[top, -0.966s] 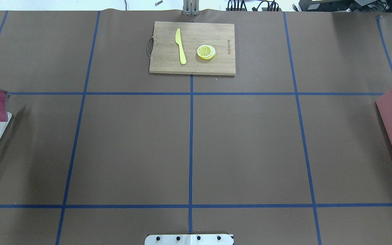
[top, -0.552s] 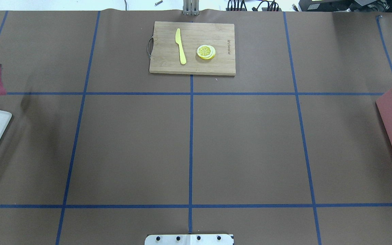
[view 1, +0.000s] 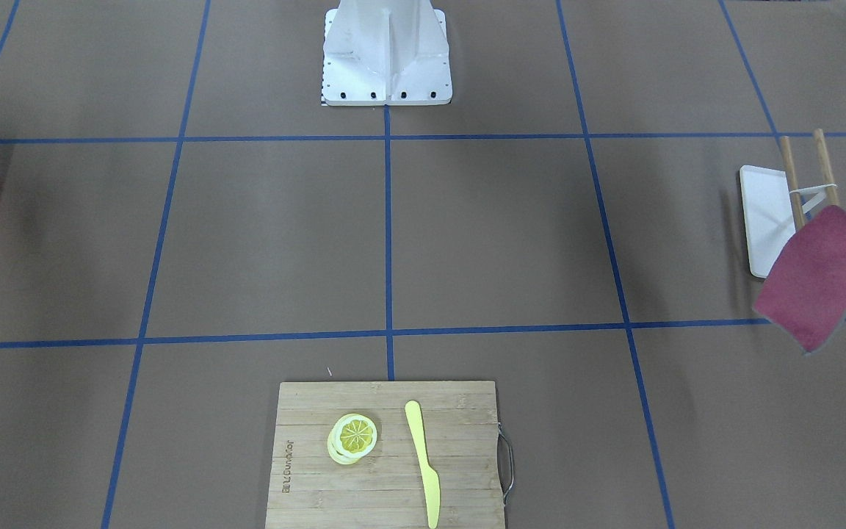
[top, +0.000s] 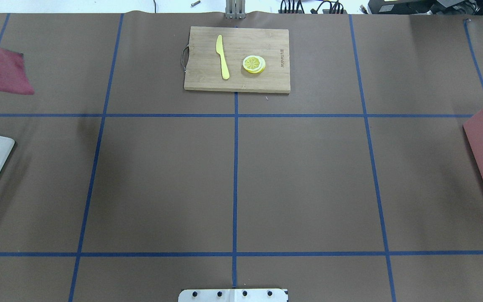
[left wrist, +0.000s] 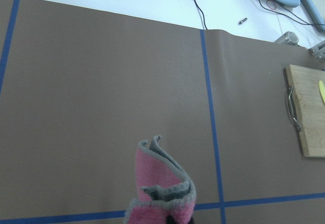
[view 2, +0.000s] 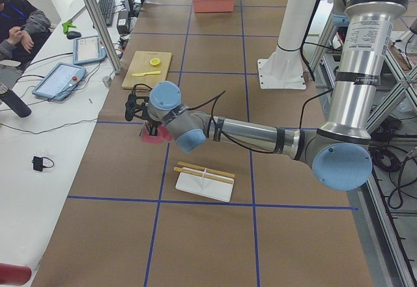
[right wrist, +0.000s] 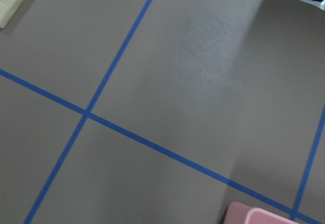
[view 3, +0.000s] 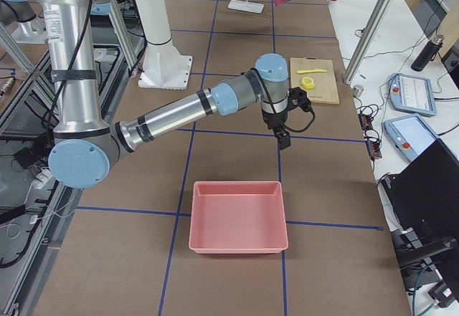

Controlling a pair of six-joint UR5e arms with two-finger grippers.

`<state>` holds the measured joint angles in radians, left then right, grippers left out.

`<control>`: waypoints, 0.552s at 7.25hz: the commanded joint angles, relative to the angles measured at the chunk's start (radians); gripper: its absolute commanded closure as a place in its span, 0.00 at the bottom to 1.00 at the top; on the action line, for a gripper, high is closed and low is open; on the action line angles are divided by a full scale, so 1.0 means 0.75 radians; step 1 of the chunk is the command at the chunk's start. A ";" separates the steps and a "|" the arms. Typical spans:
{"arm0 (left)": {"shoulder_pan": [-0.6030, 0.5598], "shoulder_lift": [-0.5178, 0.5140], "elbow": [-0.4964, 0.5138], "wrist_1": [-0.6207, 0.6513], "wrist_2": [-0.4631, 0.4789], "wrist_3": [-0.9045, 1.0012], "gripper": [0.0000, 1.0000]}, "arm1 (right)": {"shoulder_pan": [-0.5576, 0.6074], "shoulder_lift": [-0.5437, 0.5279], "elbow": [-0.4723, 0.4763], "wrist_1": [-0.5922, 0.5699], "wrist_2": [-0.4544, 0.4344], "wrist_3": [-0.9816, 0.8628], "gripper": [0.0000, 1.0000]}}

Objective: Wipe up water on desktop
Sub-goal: 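Carry the pink towel with the left gripper toward the cutting board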

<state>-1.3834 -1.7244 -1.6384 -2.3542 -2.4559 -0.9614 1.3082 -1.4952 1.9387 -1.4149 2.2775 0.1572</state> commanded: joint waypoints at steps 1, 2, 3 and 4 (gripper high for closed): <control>0.187 -0.051 -0.102 0.001 0.197 -0.282 1.00 | -0.167 0.022 -0.006 0.292 -0.018 0.295 0.01; 0.273 -0.120 -0.104 0.003 0.288 -0.435 1.00 | -0.220 0.075 -0.004 0.317 -0.070 0.316 0.01; 0.369 -0.199 -0.104 0.007 0.386 -0.606 1.00 | -0.291 0.109 0.002 0.324 -0.140 0.373 0.01; 0.445 -0.253 -0.100 0.012 0.451 -0.721 1.00 | -0.373 0.144 0.004 0.381 -0.236 0.481 0.01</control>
<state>-1.1257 -1.8583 -1.7141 -2.3489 -2.1889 -1.3799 1.0994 -1.4199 1.9392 -1.1700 2.1769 0.4364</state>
